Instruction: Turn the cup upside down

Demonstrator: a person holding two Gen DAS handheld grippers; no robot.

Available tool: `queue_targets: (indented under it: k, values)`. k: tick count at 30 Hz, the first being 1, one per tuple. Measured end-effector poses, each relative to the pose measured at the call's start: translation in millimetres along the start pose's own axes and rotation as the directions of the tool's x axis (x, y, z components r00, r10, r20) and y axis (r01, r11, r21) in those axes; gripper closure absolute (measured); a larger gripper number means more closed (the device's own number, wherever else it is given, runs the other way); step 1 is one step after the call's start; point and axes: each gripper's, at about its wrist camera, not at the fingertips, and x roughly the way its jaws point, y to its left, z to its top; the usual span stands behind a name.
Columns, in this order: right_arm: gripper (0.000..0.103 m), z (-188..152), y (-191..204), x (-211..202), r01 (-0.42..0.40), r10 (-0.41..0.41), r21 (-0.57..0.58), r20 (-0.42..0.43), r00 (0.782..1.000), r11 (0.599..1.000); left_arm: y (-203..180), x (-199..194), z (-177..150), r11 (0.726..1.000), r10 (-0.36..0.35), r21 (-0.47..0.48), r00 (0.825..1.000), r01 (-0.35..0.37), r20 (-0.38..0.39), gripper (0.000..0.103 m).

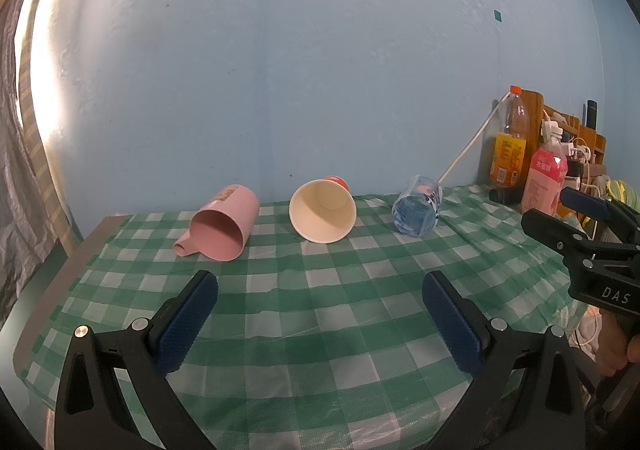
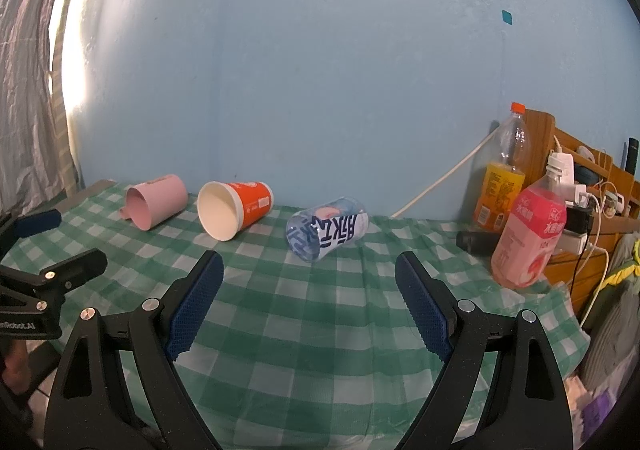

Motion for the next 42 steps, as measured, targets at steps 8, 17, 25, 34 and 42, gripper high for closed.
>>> queue_targets:
  k: [8, 17, 25, 34, 42]
  values:
    - [0.016, 0, 1, 0, 0.001, -0.001, 0.001, -0.002, 1.000, 1.000, 1, 2, 0, 1.000, -0.002, -0.008, 1.000, 0.002, -0.010, 0.000]
    - [0.016, -1, 1, 1, 0.001, -0.001, 0.001, -0.005, 1.000, 1.000, 2, 4, 0, 1.000, -0.004, -0.001, 1.000, 0.004, -0.014, 0.000]
    - [0.016, -1, 0, 2, 0.001, -0.001, 0.002, -0.006, 1.000, 1.000, 1, 5, 0, 1.000, -0.006, 0.004, 1.000, 0.006, -0.021, 0.000]
    - [0.016, -5, -3, 10, -0.017, 0.017, 0.006, -0.029, 0.999, 1.000, -6, 11, 9, 0.999, -0.003, 0.045, 0.999, 0.004, -0.033, 0.000]
    - [0.016, 14, -30, 30, -0.038, 0.047, 0.102, -0.084, 0.995, 0.994, -17, 43, 37, 0.997, -0.026, 0.075, 0.994, 0.034, -0.109, 0.000]
